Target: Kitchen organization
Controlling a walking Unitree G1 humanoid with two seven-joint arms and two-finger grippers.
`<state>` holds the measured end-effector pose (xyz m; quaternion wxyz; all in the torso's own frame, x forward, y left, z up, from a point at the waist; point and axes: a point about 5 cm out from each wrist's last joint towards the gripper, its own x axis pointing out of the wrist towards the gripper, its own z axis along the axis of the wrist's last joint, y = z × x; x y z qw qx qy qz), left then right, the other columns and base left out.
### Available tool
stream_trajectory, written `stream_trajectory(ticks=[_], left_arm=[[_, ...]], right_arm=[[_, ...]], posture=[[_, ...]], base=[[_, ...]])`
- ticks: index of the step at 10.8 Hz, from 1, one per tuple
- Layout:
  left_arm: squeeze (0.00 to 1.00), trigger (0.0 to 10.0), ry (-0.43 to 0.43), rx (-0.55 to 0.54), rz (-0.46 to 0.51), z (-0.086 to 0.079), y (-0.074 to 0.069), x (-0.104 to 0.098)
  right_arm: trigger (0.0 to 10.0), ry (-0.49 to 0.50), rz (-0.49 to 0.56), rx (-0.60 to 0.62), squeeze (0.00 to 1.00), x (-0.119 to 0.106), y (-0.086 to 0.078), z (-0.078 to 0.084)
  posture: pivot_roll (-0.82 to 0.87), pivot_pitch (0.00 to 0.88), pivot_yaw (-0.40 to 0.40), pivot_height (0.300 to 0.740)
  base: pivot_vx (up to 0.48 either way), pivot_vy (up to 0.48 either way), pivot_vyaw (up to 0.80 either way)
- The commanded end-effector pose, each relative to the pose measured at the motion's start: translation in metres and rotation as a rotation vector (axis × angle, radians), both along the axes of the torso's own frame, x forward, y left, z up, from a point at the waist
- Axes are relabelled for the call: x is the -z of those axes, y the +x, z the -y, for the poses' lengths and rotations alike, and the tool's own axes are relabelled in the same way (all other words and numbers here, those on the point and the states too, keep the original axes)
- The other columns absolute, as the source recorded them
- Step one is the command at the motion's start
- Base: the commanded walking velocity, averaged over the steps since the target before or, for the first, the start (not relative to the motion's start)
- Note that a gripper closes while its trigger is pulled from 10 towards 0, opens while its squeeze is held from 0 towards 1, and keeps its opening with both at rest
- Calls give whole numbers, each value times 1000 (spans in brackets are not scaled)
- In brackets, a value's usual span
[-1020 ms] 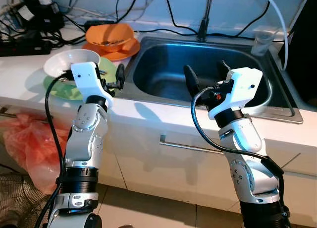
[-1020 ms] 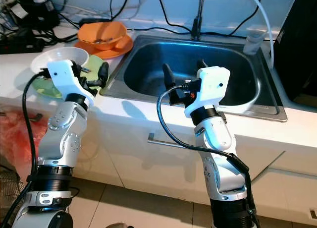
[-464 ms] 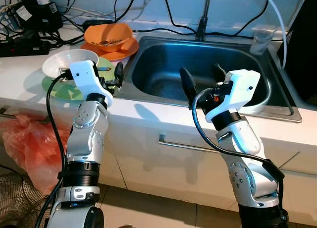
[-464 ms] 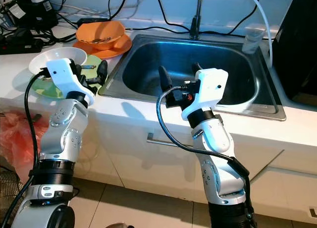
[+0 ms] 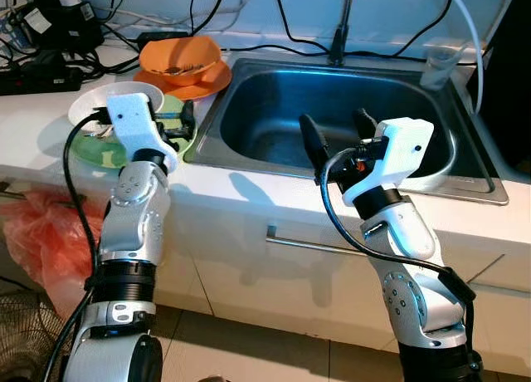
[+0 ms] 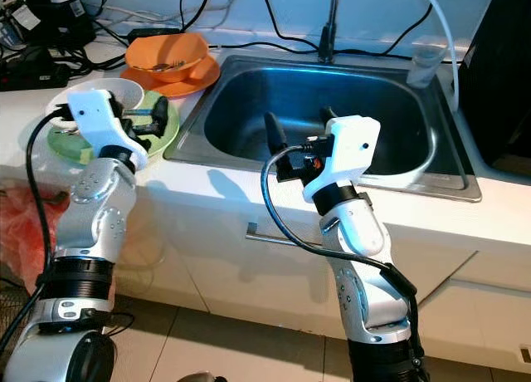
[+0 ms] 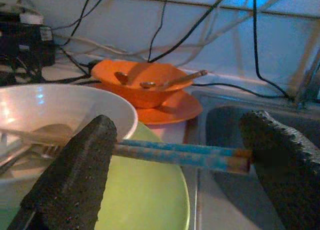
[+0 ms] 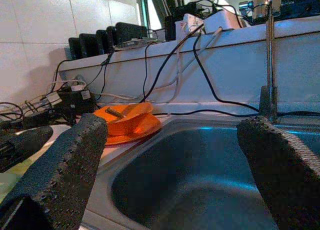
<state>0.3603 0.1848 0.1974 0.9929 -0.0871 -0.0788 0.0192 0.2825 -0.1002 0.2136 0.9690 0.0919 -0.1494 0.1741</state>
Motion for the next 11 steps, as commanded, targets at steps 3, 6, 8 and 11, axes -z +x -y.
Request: stream_trajectory(ticks=[3,6,8,11], left_arm=[[0,10000,-92,14,18,6,2,-4],[0,10000,-8,20,31,1,5,-12],[0,10000,113,52,52,2,1,-16],[0,10000,214,105,25,-1,3,-15]], right_arm=[[10000,11,-6,-12,0,0,2,-1],[10000,9,-7,-7,0,1,3,0],[10000,14,-6,-8,0,1,4,0],[10000,18,-2,-11,0,1,5,-2]], posture=[[77,45,43,740],[79,39,45,740],[89,35,46,740],[95,27,44,740]], base=[[0,0,0],[0,0,0],[0,0,0],[0,0,0]])
